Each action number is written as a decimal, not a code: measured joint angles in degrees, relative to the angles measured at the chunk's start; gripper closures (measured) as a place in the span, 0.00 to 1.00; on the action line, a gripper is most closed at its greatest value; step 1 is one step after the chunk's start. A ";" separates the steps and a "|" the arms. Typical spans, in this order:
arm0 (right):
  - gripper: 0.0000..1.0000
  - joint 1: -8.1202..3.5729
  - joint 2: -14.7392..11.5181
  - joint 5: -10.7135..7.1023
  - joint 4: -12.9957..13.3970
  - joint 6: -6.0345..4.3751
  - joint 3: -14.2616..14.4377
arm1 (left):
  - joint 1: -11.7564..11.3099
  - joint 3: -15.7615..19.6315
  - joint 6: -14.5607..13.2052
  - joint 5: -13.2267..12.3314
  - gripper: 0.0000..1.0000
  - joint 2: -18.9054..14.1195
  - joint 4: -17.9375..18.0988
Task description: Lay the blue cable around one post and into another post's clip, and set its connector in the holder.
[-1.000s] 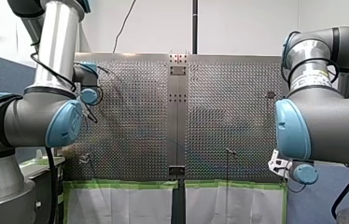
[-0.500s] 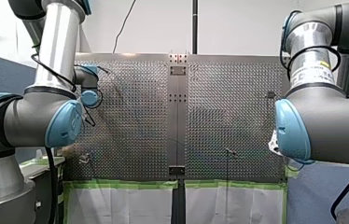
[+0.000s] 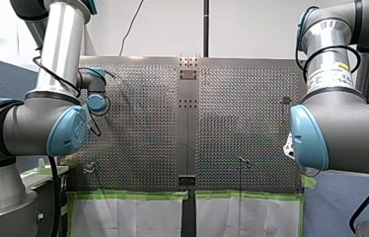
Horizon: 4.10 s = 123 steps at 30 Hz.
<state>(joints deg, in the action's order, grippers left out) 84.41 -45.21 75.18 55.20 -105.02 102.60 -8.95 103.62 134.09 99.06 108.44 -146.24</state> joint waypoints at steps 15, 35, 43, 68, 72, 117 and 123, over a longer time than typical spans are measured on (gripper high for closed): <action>1.00 0.01 0.07 -0.29 0.21 -0.64 0.05 | 1.23 0.00 -0.66 -0.91 0.01 -4.51 -4.74; 1.00 0.13 0.16 -0.29 0.31 -0.71 0.07 | 2.34 2.05 -0.42 -1.36 0.01 -6.79 -8.56; 1.00 0.12 0.16 -0.29 0.31 -0.73 0.07 | 2.42 3.66 -0.68 -1.42 0.01 -8.99 -8.49; 1.00 0.13 0.23 -0.81 0.88 -1.63 0.07 | 1.95 13.82 -5.99 4.54 0.01 -22.56 -11.15; 1.00 0.23 0.24 -0.88 0.73 -1.61 0.06 | 1.71 12.20 -8.31 6.83 0.01 -24.91 -13.49; 1.00 1.09 0.33 -1.34 0.96 -1.40 0.08 | 5.57 -6.99 -34.47 8.24 0.01 -28.81 -39.66; 1.00 1.11 0.33 -1.34 0.97 -1.35 0.08 | 6.15 -6.89 -38.24 6.55 0.01 -28.38 -43.43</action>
<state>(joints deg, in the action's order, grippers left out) 85.51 -44.88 73.84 56.17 -106.37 102.68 -2.80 96.73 95.84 105.61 80.07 -189.67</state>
